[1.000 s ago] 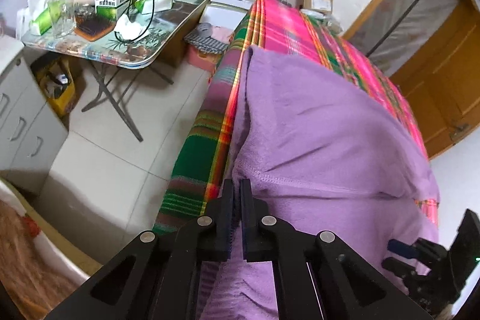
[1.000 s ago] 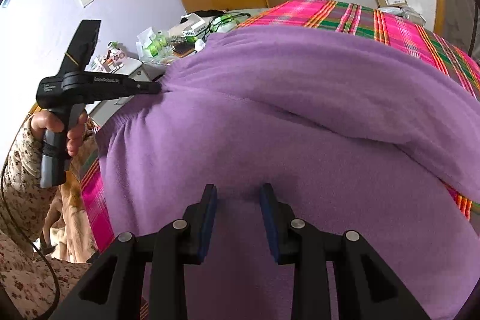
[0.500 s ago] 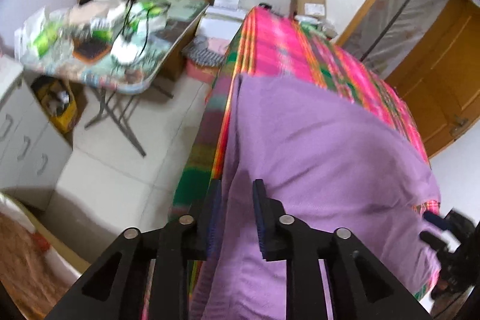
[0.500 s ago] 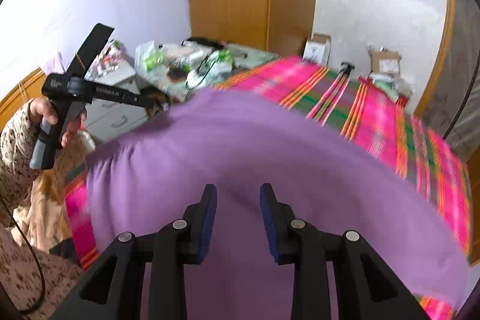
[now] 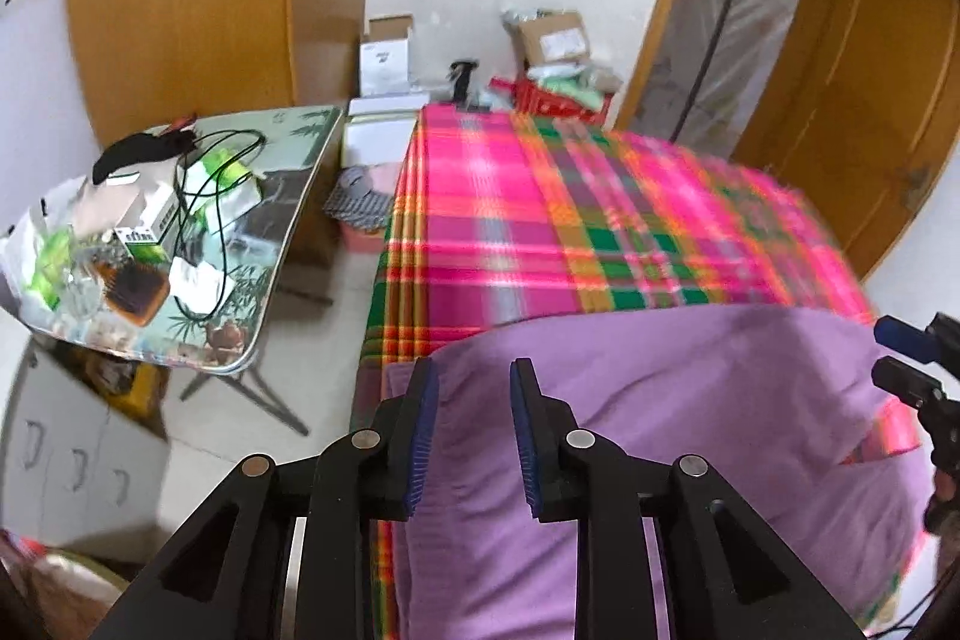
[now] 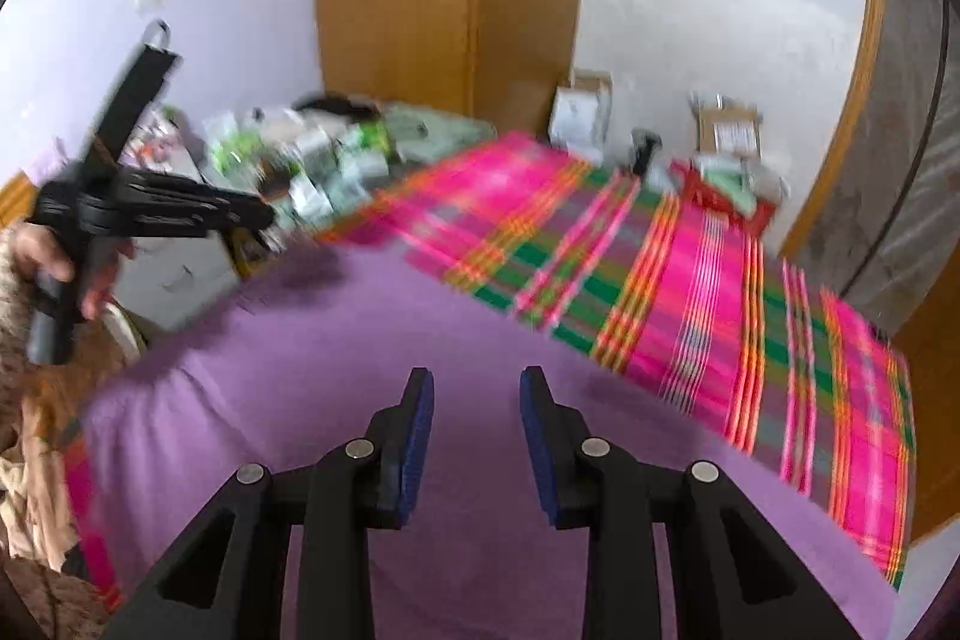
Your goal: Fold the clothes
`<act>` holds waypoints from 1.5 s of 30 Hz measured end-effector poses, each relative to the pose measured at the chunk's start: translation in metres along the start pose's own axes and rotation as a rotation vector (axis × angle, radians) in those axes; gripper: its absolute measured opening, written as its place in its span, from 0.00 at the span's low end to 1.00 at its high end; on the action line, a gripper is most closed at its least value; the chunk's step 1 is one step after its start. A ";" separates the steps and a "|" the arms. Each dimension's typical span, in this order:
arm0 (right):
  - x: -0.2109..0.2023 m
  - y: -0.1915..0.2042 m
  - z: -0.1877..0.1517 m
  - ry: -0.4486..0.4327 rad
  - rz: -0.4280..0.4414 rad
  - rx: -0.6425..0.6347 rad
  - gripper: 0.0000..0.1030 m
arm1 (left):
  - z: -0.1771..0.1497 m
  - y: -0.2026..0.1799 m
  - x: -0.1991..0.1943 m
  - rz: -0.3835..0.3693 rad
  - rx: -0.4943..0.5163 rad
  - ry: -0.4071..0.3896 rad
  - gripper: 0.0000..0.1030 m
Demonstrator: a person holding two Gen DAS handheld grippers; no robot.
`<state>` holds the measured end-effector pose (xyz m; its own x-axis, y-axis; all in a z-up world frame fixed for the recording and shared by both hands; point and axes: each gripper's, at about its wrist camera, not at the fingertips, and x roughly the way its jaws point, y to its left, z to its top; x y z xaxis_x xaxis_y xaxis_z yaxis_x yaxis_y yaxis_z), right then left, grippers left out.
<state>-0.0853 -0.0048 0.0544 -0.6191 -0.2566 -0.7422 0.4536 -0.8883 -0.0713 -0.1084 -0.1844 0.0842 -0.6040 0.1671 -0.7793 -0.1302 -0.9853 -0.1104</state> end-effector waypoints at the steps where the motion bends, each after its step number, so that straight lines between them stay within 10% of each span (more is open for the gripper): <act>1: 0.009 -0.004 -0.002 0.014 0.002 -0.002 0.30 | 0.000 -0.002 0.009 0.011 0.014 0.017 0.25; 19: 0.126 -0.028 0.029 0.130 0.072 -0.052 0.43 | 0.003 0.000 0.086 0.110 0.236 0.120 0.28; 40: 0.140 -0.026 0.030 0.118 0.093 -0.052 0.47 | 0.003 0.010 0.091 0.070 0.270 0.099 0.41; 45: 0.138 -0.019 0.029 0.117 0.098 -0.074 0.29 | 0.002 0.010 0.090 0.044 0.267 0.101 0.35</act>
<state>-0.1975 -0.0343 -0.0273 -0.4925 -0.2906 -0.8204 0.5567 -0.8298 -0.0402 -0.1660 -0.1796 0.0141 -0.5339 0.1070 -0.8388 -0.3162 -0.9452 0.0808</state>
